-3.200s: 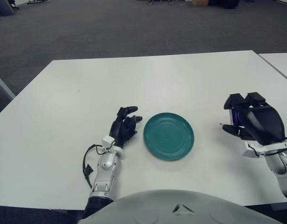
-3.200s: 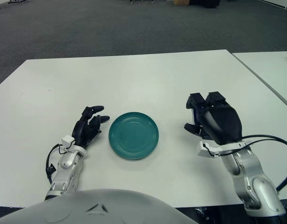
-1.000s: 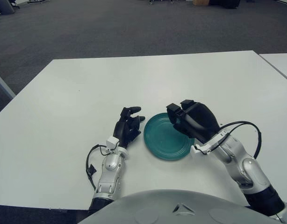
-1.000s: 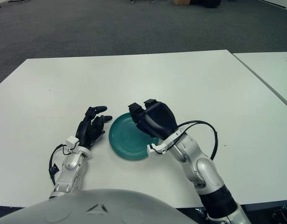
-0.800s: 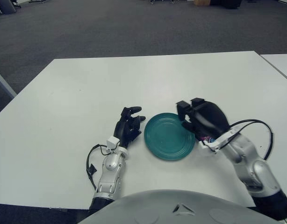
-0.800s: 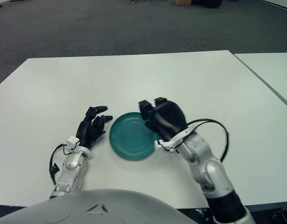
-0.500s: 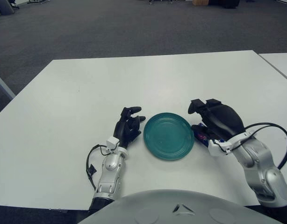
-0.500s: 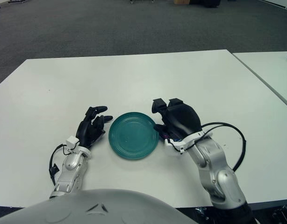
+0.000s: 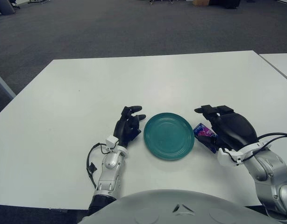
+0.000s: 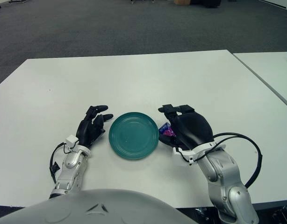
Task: Put the gum into the plate.
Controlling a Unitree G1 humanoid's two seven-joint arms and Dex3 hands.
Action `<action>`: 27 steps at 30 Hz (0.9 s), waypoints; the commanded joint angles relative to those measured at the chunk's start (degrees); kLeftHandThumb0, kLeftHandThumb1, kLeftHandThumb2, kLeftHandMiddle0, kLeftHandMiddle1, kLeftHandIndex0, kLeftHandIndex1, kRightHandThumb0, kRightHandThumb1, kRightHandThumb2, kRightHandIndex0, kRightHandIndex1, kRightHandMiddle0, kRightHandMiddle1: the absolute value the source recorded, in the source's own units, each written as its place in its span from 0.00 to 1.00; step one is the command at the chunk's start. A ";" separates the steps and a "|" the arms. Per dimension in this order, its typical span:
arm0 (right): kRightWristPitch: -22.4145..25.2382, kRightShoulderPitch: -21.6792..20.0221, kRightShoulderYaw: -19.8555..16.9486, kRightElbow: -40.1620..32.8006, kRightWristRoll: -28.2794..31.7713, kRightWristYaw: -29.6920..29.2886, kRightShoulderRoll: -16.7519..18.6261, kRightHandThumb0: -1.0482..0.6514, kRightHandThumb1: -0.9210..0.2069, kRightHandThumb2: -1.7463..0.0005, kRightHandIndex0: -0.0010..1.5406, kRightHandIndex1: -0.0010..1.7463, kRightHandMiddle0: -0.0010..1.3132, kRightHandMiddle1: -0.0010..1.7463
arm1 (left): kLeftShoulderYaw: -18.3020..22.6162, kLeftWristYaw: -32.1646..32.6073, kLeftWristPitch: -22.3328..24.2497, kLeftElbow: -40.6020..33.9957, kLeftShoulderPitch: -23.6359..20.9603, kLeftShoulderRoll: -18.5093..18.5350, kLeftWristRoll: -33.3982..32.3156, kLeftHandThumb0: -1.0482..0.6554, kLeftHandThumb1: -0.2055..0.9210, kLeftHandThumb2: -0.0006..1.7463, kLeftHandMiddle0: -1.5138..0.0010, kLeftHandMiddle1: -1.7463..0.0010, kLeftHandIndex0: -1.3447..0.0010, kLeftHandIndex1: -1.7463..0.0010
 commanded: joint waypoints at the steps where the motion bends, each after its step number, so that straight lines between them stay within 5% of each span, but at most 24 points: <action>1: 0.31 1.69 -0.31 -1.58 -0.26 1.13 0.53 0.00 0.00 0.56 0.15 0.03 0.00 0.17 | 0.52 -0.43 1.40 2.40 1.07 0.57 -0.02 0.15 1.00 0.45 0.76 0.42 0.86 0.29; 14: 2.01 4.78 1.97 -0.43 -2.53 0.70 3.37 0.00 0.00 0.55 0.16 0.02 0.00 0.12 | 0.89 -0.28 0.84 3.03 0.87 1.05 0.63 0.13 1.00 0.48 0.78 0.43 0.94 0.29; 27: 3.70 3.38 3.04 4.36 -2.51 -0.93 3.52 0.00 0.00 0.55 0.16 0.01 0.00 0.12 | 1.02 0.05 1.31 2.40 1.15 0.85 0.63 0.13 1.00 0.47 0.80 0.41 0.94 0.28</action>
